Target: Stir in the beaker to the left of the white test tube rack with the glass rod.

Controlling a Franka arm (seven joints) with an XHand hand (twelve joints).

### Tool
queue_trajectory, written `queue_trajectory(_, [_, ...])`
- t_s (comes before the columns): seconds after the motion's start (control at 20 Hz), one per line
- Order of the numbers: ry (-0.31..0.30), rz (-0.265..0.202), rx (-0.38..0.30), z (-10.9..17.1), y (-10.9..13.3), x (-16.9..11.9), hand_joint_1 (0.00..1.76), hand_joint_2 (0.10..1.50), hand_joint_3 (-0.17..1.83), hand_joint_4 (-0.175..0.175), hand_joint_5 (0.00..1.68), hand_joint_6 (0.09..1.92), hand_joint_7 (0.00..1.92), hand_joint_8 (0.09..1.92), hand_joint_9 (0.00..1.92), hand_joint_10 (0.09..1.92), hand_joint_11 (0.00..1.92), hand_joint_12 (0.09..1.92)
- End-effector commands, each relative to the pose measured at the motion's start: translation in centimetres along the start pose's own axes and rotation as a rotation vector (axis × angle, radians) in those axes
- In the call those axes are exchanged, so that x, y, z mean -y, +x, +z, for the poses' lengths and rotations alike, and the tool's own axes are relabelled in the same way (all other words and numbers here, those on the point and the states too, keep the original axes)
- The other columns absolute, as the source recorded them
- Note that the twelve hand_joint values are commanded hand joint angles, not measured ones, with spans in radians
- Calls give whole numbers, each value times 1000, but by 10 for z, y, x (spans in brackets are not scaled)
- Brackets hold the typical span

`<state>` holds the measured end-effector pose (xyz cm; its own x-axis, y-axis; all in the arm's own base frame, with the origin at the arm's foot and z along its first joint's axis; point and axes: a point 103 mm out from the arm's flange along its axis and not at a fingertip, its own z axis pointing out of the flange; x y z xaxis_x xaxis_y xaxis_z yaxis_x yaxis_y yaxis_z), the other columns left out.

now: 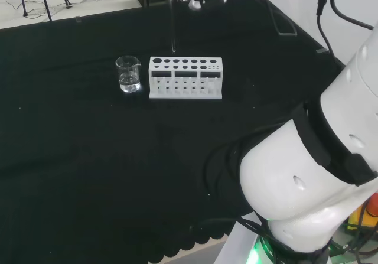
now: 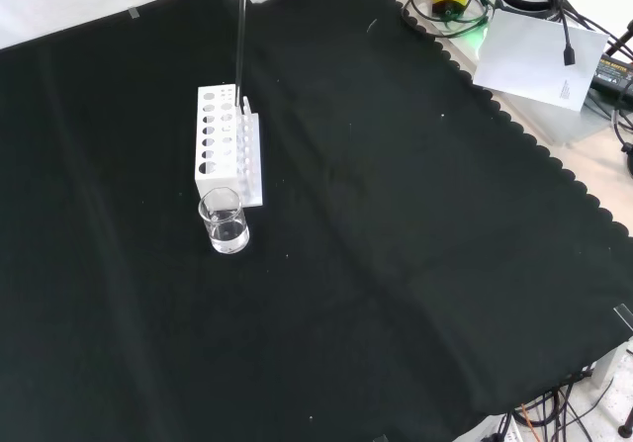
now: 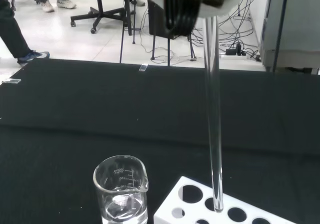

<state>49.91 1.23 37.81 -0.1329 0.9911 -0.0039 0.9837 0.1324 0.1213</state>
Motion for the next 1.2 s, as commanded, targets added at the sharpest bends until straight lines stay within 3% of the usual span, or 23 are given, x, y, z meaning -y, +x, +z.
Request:
queue_trajectory(0.05, [1,-26,-9,6,14,-11,1296,757,675,-175,1000,858,1117,1246,1643,947,1649,719])
queue_trajectory(0.8, [-34,-141,-44,-2,60,-49,1297,756,674,-175,1003,853,1120,1243,1647,946,1651,717])
queue_trajectory(1.2, [-29,-189,-74,17,73,-74,1297,755,675,-175,1004,852,1120,1241,1649,945,1651,716])
